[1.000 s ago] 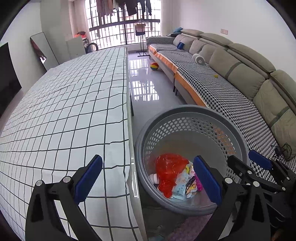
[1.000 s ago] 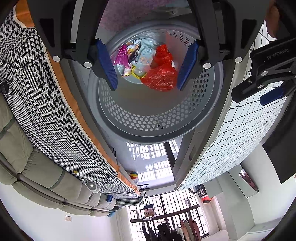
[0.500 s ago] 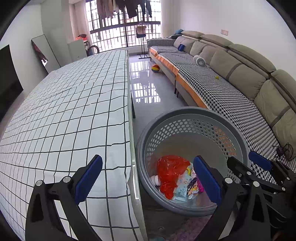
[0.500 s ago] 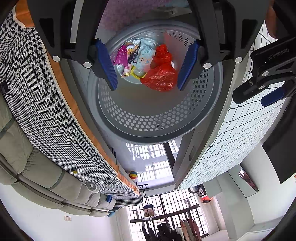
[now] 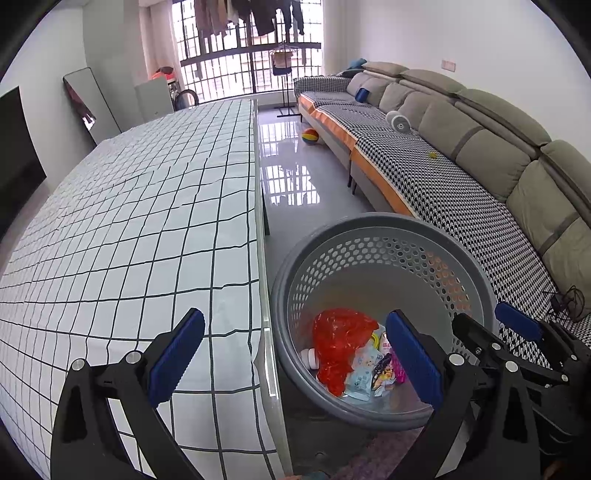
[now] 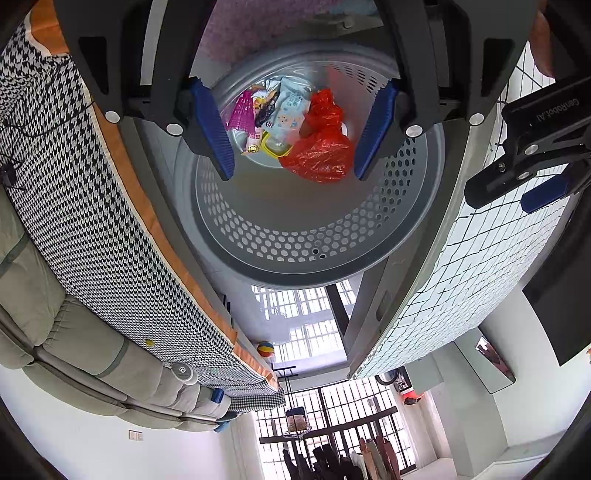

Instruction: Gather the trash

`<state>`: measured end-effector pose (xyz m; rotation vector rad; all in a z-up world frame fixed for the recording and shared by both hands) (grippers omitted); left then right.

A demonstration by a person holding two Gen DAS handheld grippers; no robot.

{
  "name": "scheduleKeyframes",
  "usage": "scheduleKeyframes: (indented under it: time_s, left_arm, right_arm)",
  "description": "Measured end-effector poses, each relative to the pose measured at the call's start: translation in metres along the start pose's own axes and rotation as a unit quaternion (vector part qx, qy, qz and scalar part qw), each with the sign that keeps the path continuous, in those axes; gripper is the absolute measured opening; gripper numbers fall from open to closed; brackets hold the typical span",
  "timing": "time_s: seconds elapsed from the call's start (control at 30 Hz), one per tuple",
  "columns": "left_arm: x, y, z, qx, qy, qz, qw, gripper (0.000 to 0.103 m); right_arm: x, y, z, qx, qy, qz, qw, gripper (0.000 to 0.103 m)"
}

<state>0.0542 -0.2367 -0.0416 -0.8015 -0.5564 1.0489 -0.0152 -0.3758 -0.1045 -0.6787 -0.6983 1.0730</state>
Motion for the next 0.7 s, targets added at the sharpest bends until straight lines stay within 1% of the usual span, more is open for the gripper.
scheduleKeyframes:
  time_s: [0.7]
  left_arm:
    - [0.0007,0.0005,0.0018,-0.005,-0.003,-0.001,1.0000,0.097]
  right_arm:
    - [0.0007,-0.0001,0.0009,-0.001,-0.001,0.000,1.000,0.064]
Point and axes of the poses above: each gripper's, at about its wrist camera, not at the fingertips, and z roughly against the way its jaws point, x to its left, y to its underside, the point moved 4 cm from there along -z, roughly the way its jaws point, and after that the axes turned 12 degrees about -x, right-handed, at the moved point
